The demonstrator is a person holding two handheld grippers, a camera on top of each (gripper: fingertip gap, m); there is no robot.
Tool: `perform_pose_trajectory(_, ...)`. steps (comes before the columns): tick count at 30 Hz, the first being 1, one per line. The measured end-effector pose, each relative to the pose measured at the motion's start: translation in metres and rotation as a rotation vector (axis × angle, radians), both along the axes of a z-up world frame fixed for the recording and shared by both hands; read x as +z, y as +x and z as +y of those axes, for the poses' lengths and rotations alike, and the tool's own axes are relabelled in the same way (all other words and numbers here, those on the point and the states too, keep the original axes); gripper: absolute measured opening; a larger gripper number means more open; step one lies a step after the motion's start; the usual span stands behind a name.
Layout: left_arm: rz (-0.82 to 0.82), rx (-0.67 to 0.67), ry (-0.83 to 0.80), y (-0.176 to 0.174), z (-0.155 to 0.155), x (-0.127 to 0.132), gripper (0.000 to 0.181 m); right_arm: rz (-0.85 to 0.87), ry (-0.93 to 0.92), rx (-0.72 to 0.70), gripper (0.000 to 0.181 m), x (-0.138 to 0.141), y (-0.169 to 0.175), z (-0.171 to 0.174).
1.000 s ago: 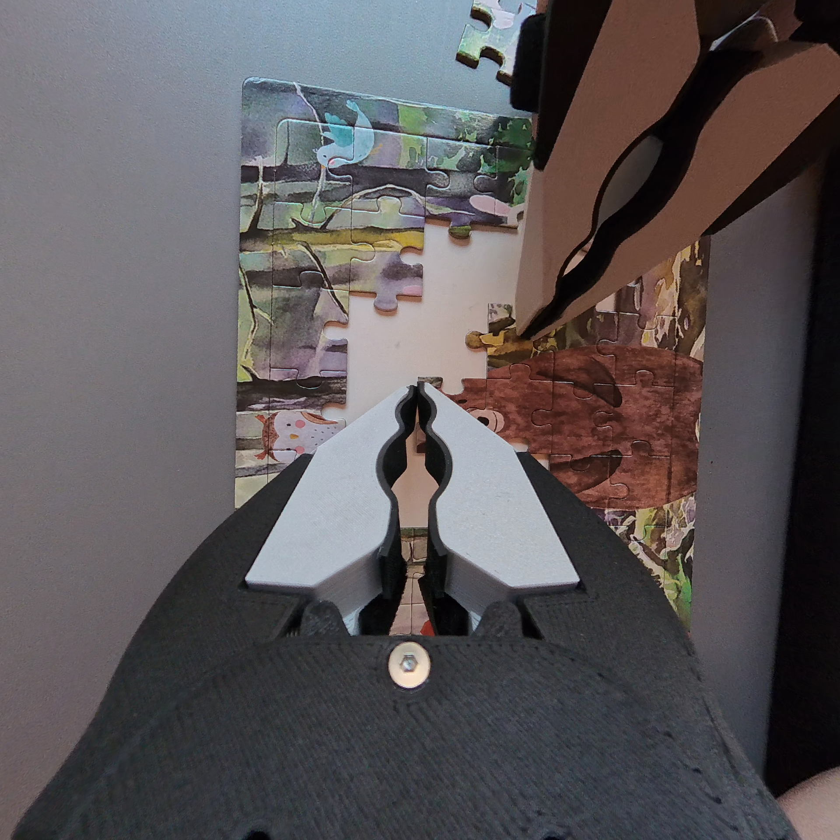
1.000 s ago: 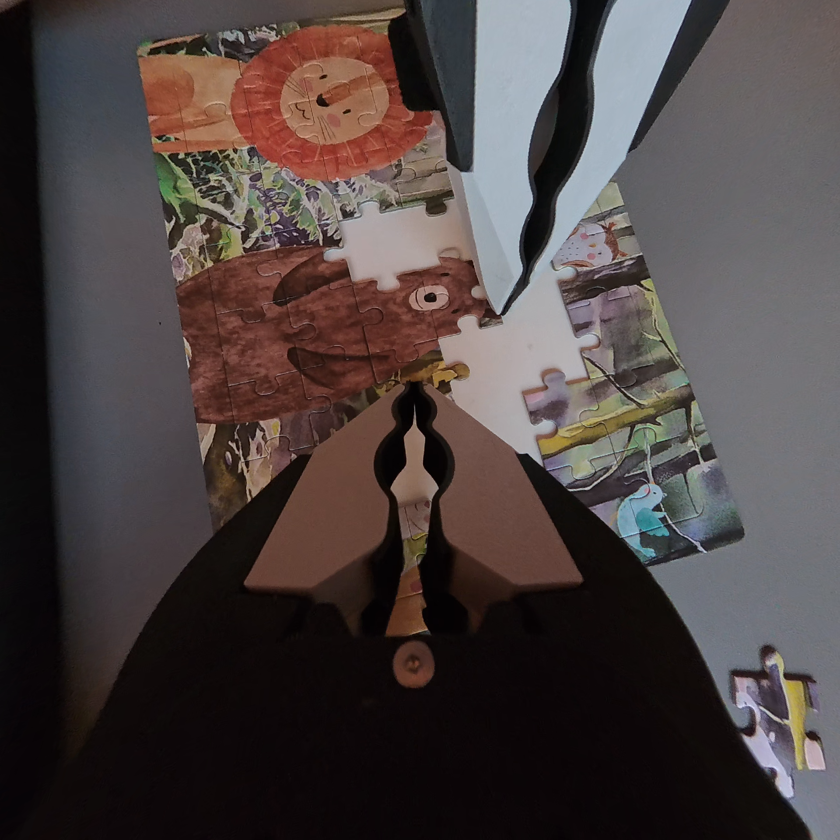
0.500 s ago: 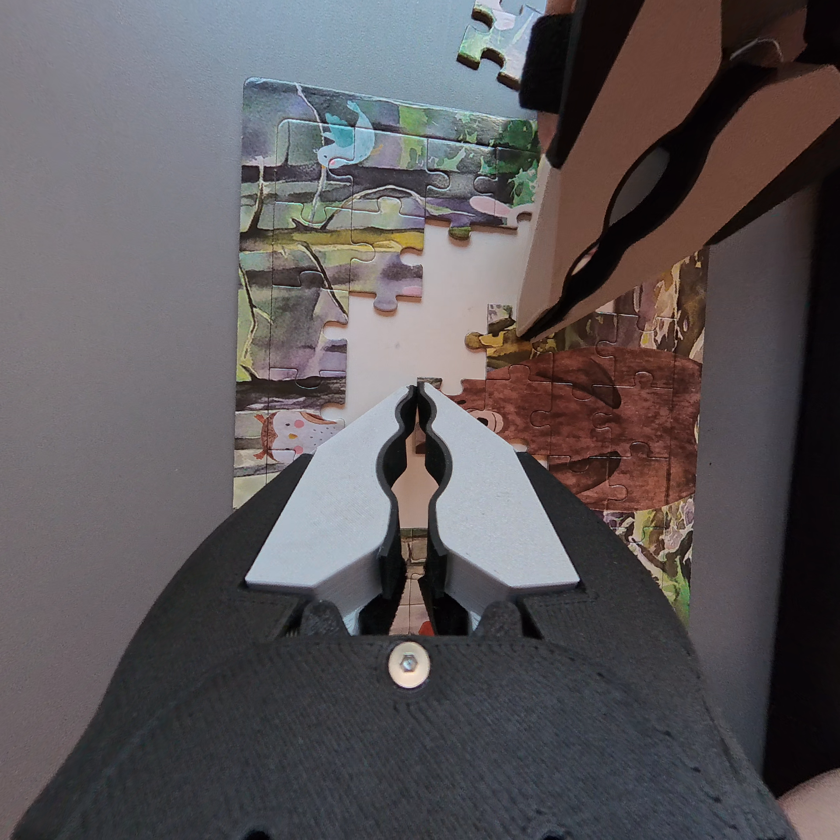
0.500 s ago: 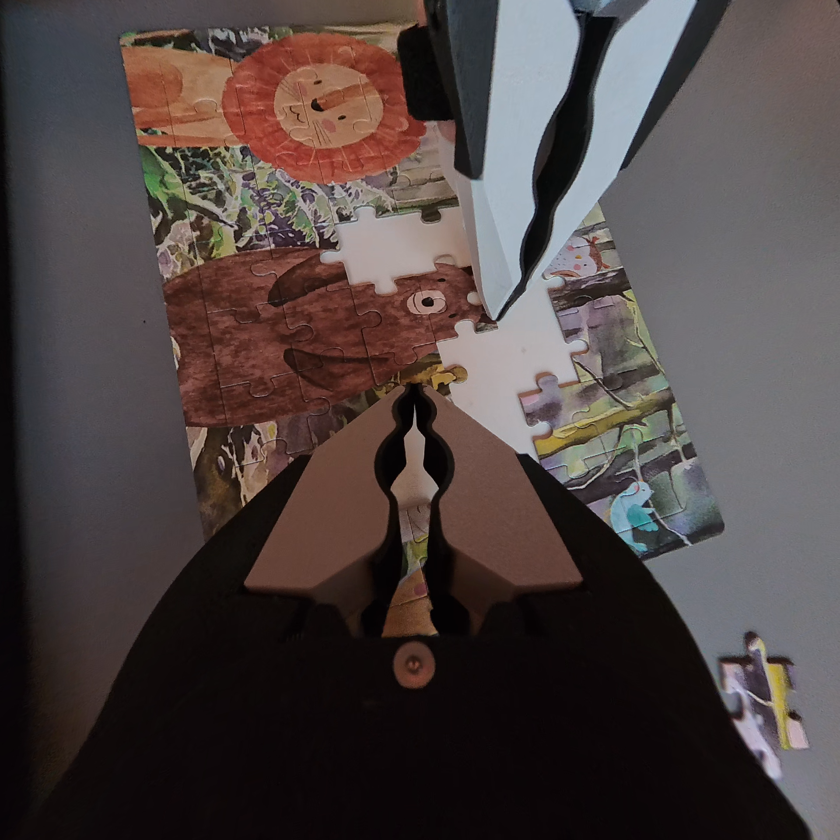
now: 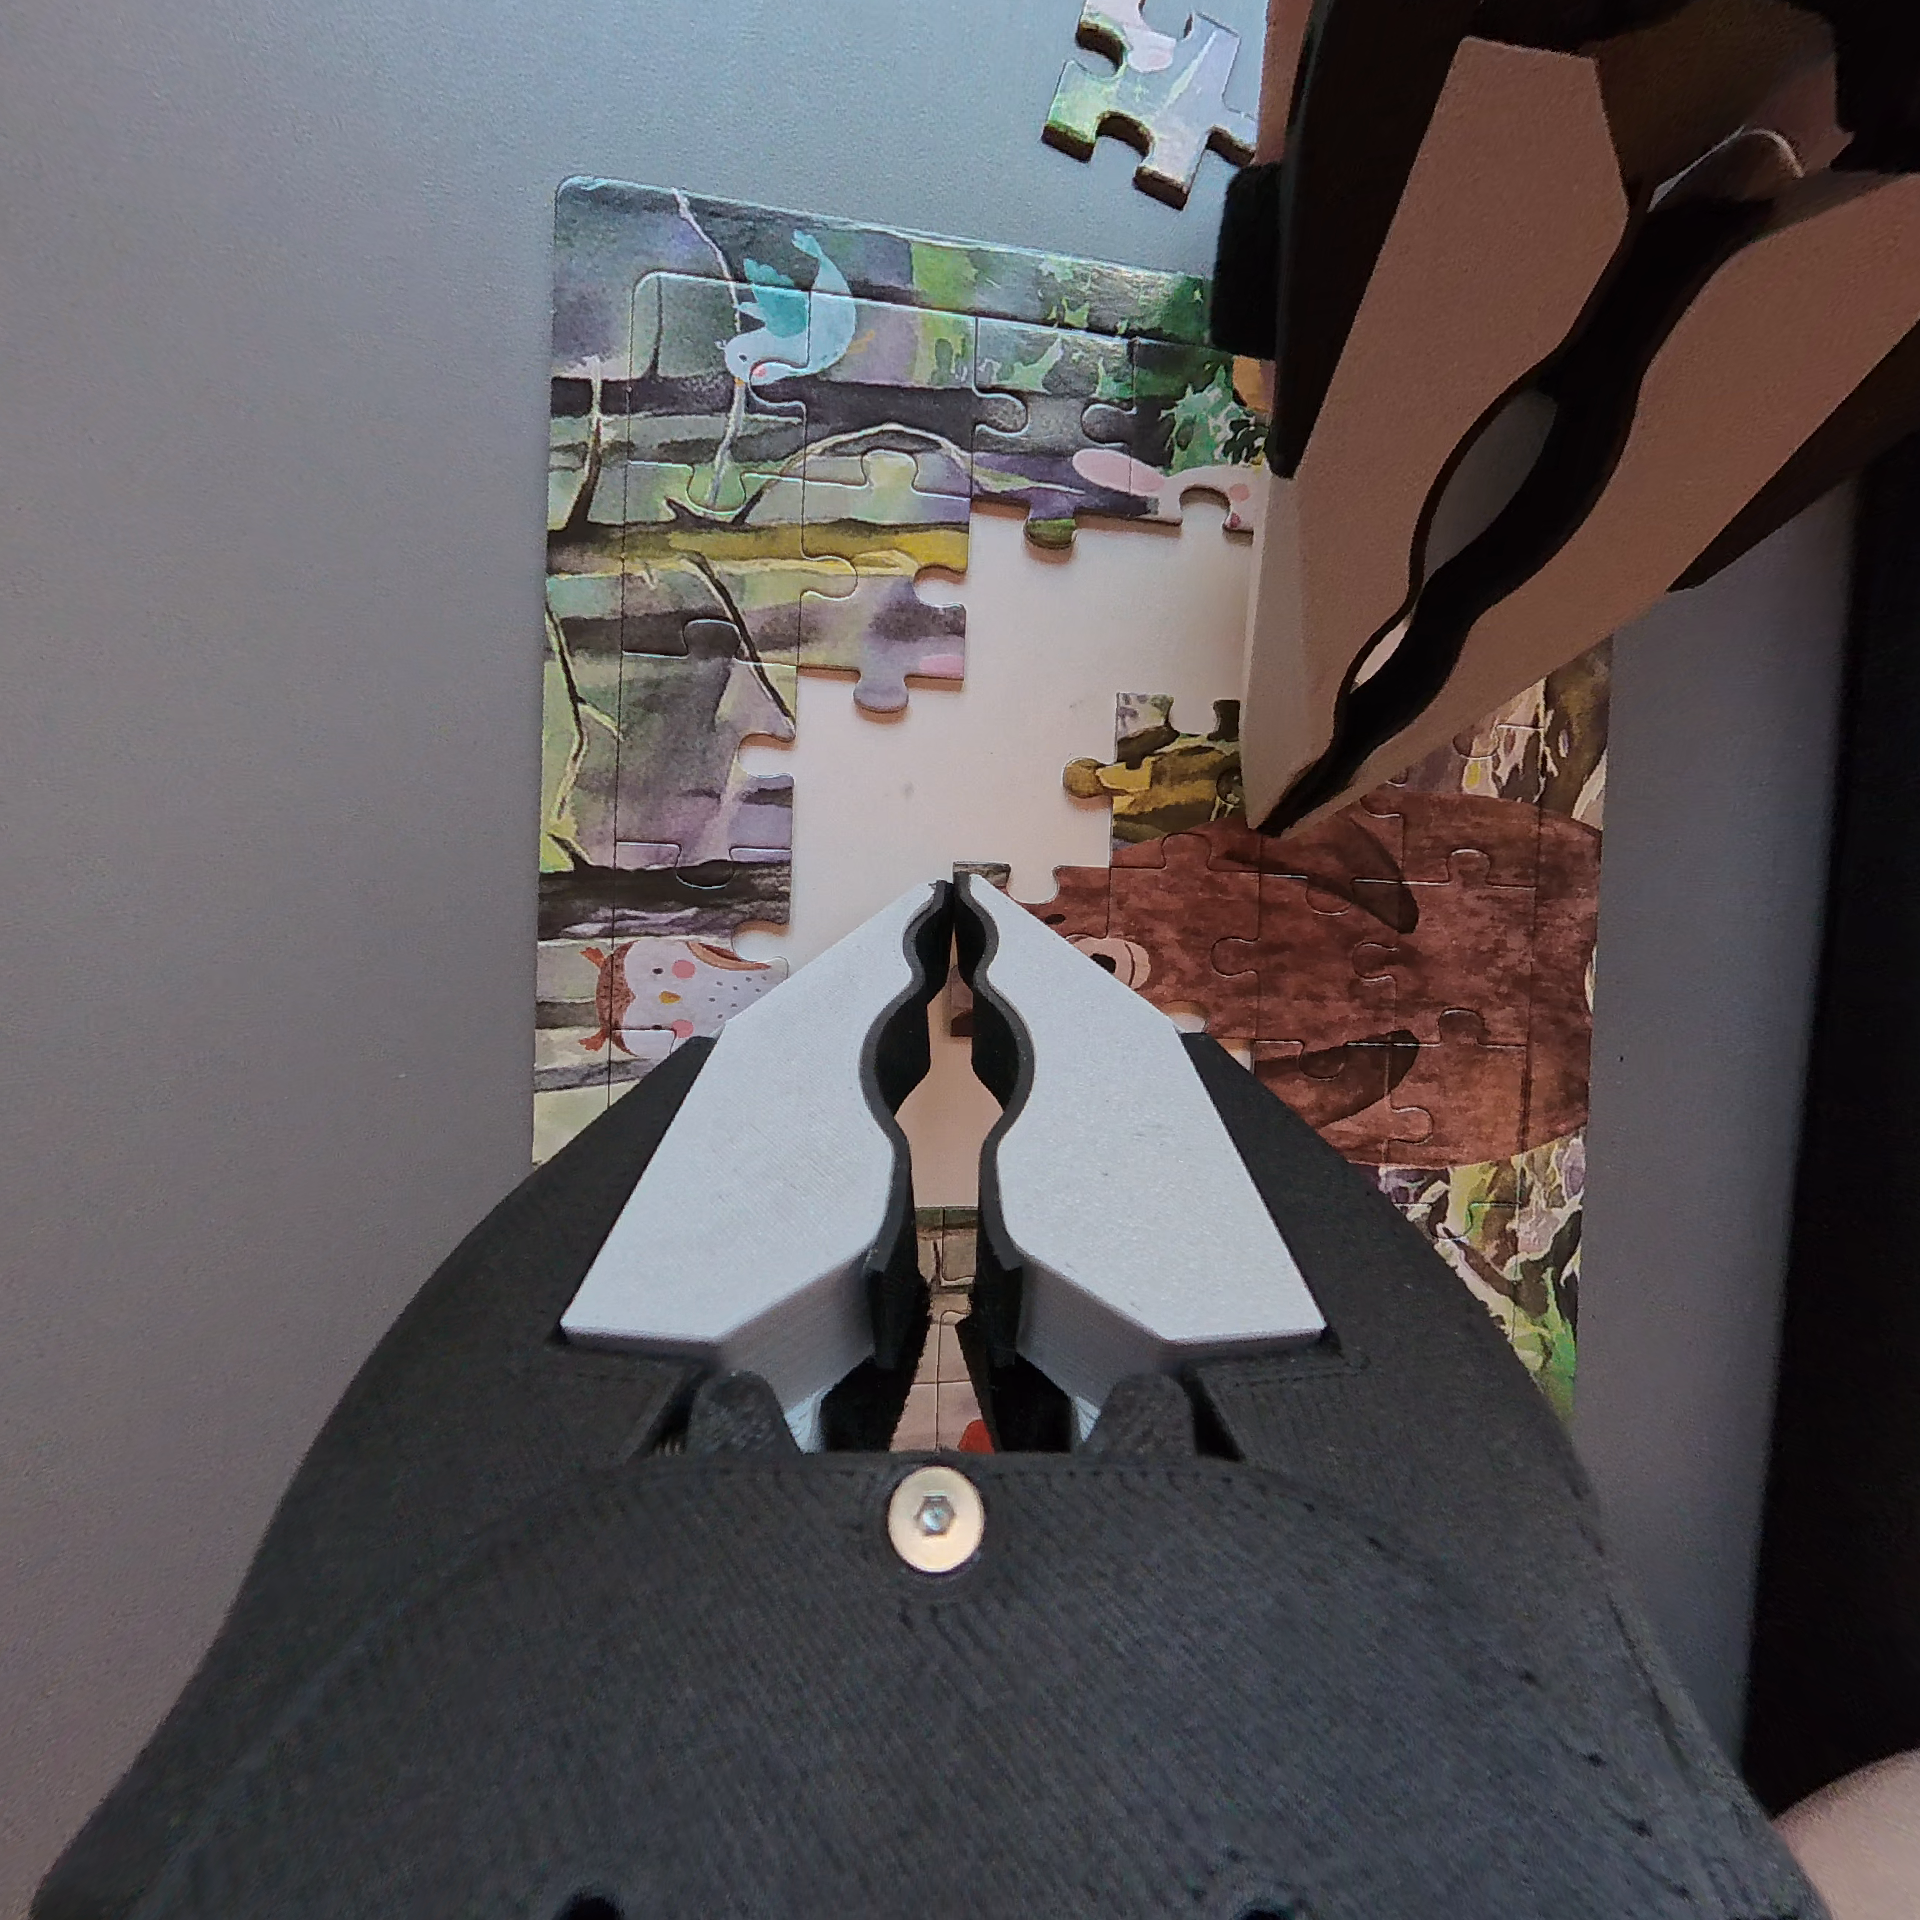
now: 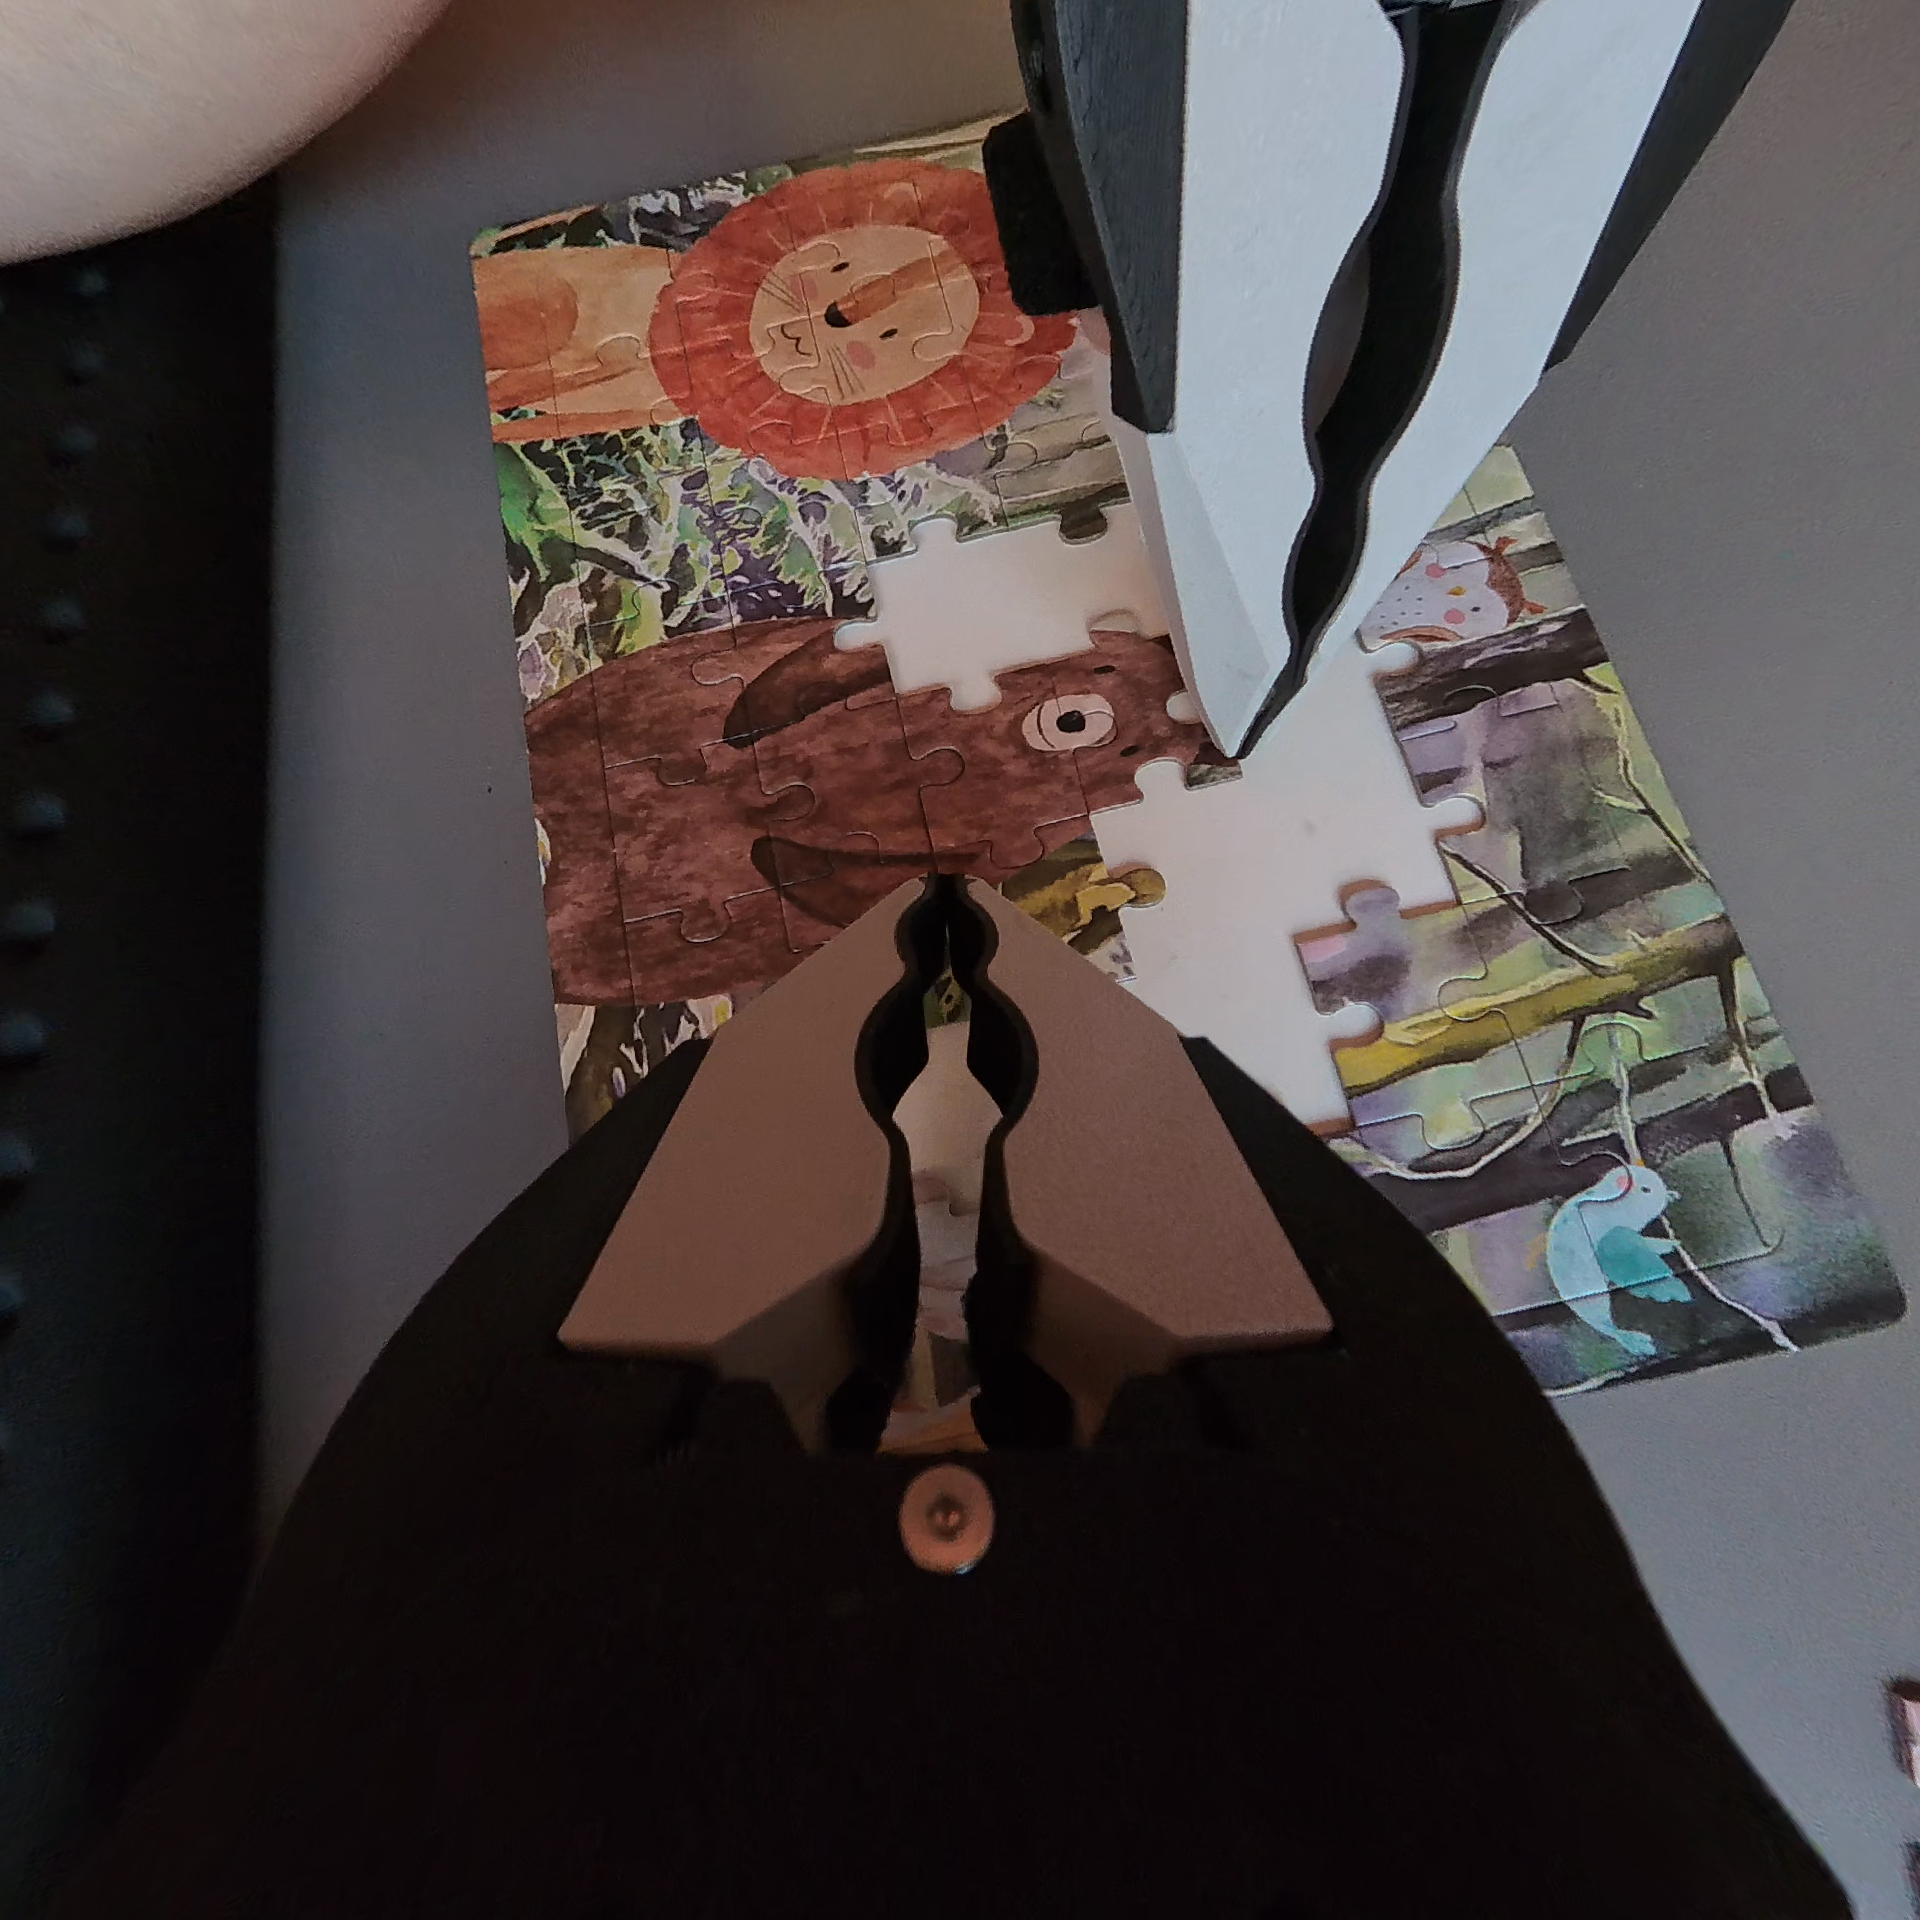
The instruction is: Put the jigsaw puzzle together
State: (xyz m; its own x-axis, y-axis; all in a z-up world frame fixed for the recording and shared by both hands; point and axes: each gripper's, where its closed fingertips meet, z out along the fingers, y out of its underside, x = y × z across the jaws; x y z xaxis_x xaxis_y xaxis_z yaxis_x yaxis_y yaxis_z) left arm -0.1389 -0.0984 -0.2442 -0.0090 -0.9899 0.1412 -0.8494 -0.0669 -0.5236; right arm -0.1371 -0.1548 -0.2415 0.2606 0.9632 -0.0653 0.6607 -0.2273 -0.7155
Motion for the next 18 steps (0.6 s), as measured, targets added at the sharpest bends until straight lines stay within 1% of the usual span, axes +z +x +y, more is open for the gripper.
perform_pose_trajectory(3, -0.001, 0.0, 0.001, 0.0, 0.0, 0.0, 0.0, 0.004, -0.013, -0.015, 0.0, 0.0, 0.0, 0.0)
perform_pose_trajectory(5, -0.003, 0.001, -0.001, 0.0, 0.0, 0.0, 0.0, 0.017, -0.012, 0.001, 0.0, 0.001, 0.0, 0.0)
perform_pose_trajectory(6, -0.004, 0.001, -0.003, 0.0, 0.0, 0.0, 0.0, 0.041, 0.008, -0.007, 0.0, 0.005, 0.001, 0.004)
perform_pose_trajectory(8, -0.005, 0.001, -0.004, 0.0, 0.0, 0.0, 0.0, 0.134, 0.02, -0.03, 0.0, 0.024, 0.003, 0.01)
perform_pose_trajectory(9, -0.005, 0.001, -0.005, 0.0, 0.0, 0.0, 0.0, 0.145, 0.017, -0.036, 0.0, 0.027, 0.006, 0.011)
perform_pose_trajectory(13, -0.007, 0.0, -0.008, 0.0, 0.0, 0.0, 0.0, 0.092, -0.027, -0.014, 0.0, 0.014, 0.013, 0.006)
perform_pose_trajectory(16, -0.009, 0.001, -0.01, 0.0, 0.0, 0.0, 0.0, 0.015, -0.032, 0.001, 0.0, 0.0, 0.015, 0.003)
perform_pose_trajectory(18, -0.009, 0.0, -0.01, 0.0, -0.001, 0.0, 0.0, 0.004, -0.026, 0.001, 0.0, 0.0, 0.015, 0.002)
